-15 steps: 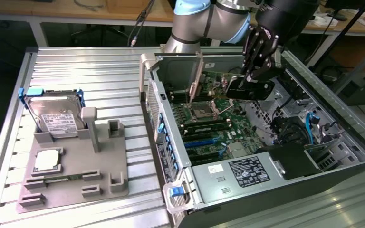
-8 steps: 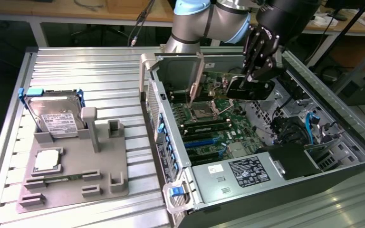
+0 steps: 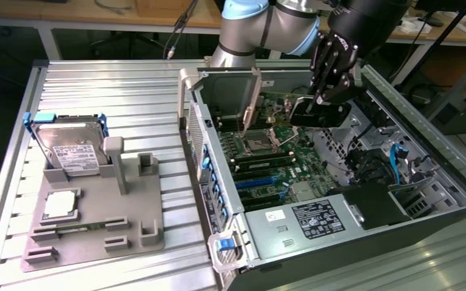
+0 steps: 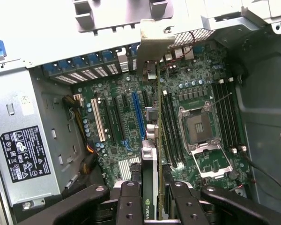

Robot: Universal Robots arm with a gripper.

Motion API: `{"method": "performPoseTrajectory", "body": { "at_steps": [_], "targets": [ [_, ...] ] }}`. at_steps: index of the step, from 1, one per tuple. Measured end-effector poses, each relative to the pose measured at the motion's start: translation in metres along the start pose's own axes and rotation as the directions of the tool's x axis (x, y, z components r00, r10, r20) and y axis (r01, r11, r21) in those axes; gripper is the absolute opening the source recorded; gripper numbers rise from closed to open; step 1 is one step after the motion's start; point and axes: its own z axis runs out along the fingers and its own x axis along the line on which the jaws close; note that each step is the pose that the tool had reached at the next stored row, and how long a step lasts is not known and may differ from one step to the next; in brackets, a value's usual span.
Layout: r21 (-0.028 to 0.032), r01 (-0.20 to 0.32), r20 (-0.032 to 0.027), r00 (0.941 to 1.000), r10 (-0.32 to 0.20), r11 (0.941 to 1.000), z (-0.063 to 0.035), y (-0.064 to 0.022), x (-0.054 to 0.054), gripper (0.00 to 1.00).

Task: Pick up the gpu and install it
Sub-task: 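Insert the gpu into the slot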

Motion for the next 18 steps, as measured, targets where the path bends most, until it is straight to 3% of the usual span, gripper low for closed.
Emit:
{"method": "performPoseTrajectory", "body": {
  "at_steps": [18],
  "targets": [
    [-0.0007,0.037,-0.0009,0.9993,-0.037,0.9993,0.0000,-0.0011,-0.0002,0.27]
  ]
}}
